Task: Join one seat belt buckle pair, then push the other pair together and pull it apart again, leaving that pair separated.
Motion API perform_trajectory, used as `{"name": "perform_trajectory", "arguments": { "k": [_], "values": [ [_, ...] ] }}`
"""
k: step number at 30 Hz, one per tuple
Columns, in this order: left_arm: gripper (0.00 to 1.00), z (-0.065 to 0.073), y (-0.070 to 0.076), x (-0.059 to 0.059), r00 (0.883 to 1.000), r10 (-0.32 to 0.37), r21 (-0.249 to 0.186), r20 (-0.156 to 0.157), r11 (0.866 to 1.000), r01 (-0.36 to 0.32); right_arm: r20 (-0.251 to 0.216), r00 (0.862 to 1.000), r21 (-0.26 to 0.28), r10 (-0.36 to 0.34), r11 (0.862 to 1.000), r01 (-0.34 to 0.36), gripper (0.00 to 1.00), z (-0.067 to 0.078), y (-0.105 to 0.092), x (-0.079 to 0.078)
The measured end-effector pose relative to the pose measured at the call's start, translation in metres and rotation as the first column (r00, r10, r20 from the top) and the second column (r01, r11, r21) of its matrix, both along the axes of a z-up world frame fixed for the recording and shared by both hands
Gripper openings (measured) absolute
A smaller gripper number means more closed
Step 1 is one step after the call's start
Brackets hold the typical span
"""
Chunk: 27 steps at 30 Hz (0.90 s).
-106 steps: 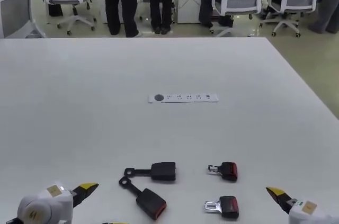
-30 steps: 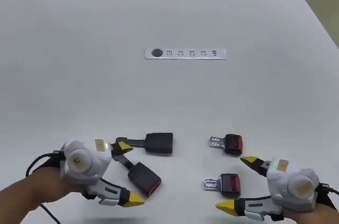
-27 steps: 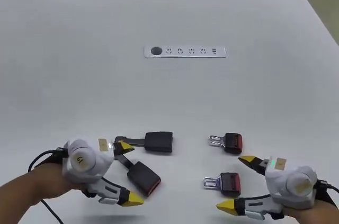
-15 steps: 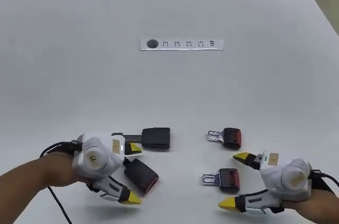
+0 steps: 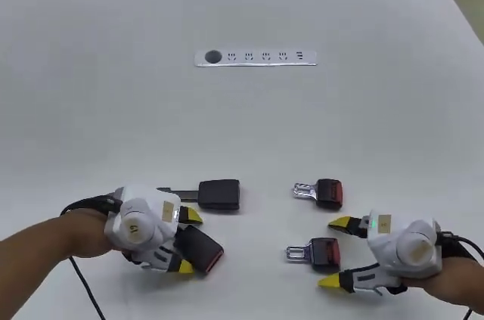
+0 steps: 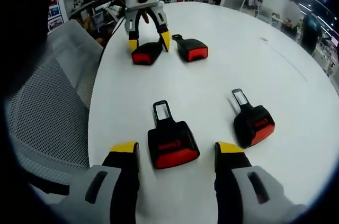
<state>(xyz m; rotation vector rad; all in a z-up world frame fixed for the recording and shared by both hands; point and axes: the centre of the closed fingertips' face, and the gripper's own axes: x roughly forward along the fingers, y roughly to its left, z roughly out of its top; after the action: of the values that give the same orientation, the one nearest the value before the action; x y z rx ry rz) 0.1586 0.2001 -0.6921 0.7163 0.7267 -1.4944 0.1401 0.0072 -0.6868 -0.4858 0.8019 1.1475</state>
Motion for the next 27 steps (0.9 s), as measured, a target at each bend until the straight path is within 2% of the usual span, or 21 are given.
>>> {"name": "perform_trajectory", "arguments": {
  "k": [1,5,8,10,14,20,27],
  "values": [
    [0.44,0.0001,-0.0009,0.0011,1.000,0.019,-0.002,-0.007,1.000,-0.019,0.015,1.000,-0.008,0.009,1.000,-0.009,0.54,-0.0003,-0.0007,0.0019],
    [0.41,0.0007,-0.0009,0.0025,0.999,0.047,-0.008,0.000,0.999,-0.047,0.011,1.000,0.003,0.009,1.000,-0.009,0.48,0.0017,0.0016,0.0037],
    [0.40,0.0003,-0.0004,0.0044,0.996,0.092,-0.021,-0.001,0.996,-0.092,0.006,1.000,0.002,0.016,1.000,-0.016,0.46,0.0005,0.0020,0.0039],
    [0.39,0.0001,0.0001,0.0059,0.992,0.124,-0.026,-0.003,0.992,-0.124,0.006,1.000,-0.006,0.024,1.000,-0.024,0.36,-0.0004,0.0003,0.0036],
    [0.37,0.0007,-0.0015,0.0066,0.985,0.172,-0.039,0.002,0.984,-0.171,-0.002,0.999,-0.032,0.035,0.999,-0.035,0.36,0.0010,0.0028,0.0032],
    [0.36,-0.0002,-0.0027,0.0072,0.981,0.196,-0.022,0.003,0.980,-0.196,-0.040,0.999,-0.046,0.032,0.998,-0.034,0.36,0.0012,0.0026,0.0061],
    [0.36,0.0002,-0.0040,0.0075,0.975,0.224,-0.021,0.003,0.974,-0.224,-0.041,0.998,-0.055,0.041,0.998,-0.043,0.35,-0.0034,-0.0012,0.0072]
  ]
}}
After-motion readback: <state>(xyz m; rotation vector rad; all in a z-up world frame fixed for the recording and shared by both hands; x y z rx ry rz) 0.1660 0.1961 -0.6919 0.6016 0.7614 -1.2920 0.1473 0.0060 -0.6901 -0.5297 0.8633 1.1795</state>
